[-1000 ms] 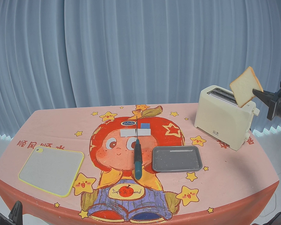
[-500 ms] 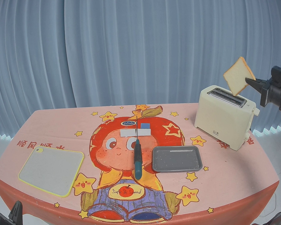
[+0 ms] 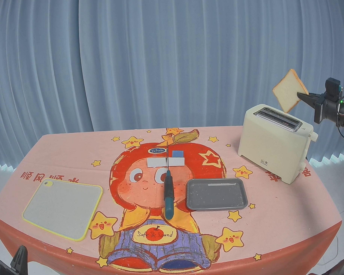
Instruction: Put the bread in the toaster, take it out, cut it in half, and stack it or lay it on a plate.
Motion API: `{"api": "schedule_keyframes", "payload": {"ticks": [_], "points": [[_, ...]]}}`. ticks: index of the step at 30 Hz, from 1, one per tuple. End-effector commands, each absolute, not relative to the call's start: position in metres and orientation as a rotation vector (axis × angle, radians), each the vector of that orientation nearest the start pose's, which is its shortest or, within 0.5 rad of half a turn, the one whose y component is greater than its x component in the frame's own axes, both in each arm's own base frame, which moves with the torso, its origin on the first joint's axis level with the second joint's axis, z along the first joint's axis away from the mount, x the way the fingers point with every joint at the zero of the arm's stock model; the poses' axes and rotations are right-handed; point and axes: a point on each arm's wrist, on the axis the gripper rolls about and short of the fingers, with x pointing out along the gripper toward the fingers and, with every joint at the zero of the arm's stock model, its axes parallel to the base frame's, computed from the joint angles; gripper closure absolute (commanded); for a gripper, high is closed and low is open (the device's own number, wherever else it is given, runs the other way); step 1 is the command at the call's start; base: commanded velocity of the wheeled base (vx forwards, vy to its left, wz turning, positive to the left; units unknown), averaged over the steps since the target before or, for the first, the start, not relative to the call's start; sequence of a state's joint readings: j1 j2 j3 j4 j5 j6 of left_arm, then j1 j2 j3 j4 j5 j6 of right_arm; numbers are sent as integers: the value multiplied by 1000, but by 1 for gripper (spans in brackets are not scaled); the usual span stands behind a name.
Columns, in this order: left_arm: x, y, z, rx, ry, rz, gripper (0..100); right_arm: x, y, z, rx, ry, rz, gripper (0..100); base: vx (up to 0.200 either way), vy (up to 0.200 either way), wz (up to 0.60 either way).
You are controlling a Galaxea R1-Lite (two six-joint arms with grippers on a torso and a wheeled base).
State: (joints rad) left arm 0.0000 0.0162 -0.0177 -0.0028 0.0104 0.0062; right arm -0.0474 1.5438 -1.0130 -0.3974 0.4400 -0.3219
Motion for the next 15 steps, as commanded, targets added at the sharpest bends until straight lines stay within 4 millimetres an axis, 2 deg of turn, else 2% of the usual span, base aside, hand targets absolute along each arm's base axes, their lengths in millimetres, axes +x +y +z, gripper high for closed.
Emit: {"api": "schedule_keyframes", "payload": {"ticks": [1, 15], "points": [[-23, 0, 76, 6, -3, 11, 100, 293, -11, 253, -278, 94, 431, 100, 0, 0, 0], [-23, 0, 76, 6, -3, 11, 100, 304, -18, 237, -318, 135, 433, 100, 0, 0, 0]]}}
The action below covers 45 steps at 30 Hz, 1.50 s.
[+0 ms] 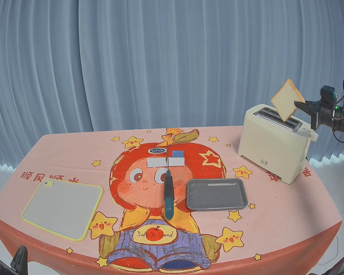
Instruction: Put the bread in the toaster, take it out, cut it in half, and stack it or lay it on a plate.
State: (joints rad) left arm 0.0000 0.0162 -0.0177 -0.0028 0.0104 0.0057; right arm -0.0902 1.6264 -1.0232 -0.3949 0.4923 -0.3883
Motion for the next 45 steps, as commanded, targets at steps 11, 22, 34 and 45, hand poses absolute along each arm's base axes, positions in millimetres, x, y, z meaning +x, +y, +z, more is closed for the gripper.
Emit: {"api": "schedule_keyframes", "payload": {"ticks": [11, 22, 34, 45], "points": [[-23, 0, 76, 6, -3, 11, 100, 308, -18, 234, -318, 145, 435, 100, 0, 0, 0], [-23, 0, 76, 6, -3, 11, 100, 314, -23, 224, -342, 169, 430, 100, 0, 0, 0], [-23, 0, 76, 6, -3, 11, 100, 316, -23, 216, -354, 190, 439, 100, 0, 0, 0], [-23, 0, 76, 6, -3, 11, 100, 315, -23, 212, -349, 205, 442, 100, 0, 0, 0]]}}
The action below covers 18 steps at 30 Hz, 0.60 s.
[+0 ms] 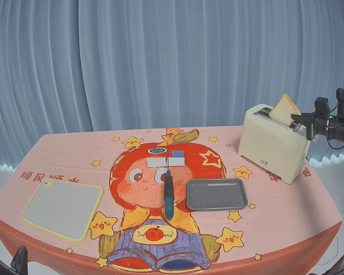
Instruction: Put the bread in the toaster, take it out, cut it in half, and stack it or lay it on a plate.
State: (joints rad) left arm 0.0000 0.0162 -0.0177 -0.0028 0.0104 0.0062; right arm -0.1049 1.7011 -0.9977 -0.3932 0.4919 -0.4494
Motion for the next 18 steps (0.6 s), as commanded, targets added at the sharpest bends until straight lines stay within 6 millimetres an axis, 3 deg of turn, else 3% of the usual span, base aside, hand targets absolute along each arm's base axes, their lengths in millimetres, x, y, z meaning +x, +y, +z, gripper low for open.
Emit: {"api": "schedule_keyframes", "payload": {"ticks": [1, 18], "points": [[-23, 0, 76, 6, -3, 11, 100, 315, -23, 212, -349, 206, 442, 100, 0, 0, 0], [-23, 0, 76, 6, -3, 11, 100, 316, -22, 204, -344, 228, 445, 100, 0, 0, 0]]}}
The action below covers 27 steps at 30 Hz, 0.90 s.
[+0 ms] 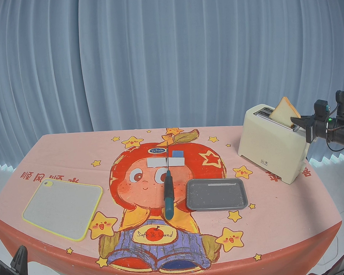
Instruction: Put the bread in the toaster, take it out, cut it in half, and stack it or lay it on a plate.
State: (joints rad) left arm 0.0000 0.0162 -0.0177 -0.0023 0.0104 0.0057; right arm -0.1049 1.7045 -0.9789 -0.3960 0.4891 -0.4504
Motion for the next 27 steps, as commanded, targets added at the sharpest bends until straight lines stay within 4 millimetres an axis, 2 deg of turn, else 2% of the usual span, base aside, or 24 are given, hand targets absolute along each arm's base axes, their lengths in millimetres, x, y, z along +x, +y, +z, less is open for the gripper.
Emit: {"api": "schedule_keyframes", "payload": {"ticks": [1, 2, 18, 22, 27], "points": [[-23, 0, 76, 6, -3, 11, 100, 316, -23, 204, -344, 229, 442, 100, 0, 0, 0], [-23, 0, 76, 6, -3, 11, 100, 316, -23, 204, -345, 228, 443, 0, 0, 0, 0], [-23, 0, 76, 6, -3, 11, 100, 316, -23, 203, -342, 225, 440, 0, 0, 0, 0], [-23, 0, 76, 6, -3, 11, 100, 314, -23, 211, -337, 202, 431, 0, 0, 0, 0], [-23, 0, 76, 6, -3, 11, 100, 296, -20, 239, -274, 145, 411, 0, 0, 0, 0]]}}
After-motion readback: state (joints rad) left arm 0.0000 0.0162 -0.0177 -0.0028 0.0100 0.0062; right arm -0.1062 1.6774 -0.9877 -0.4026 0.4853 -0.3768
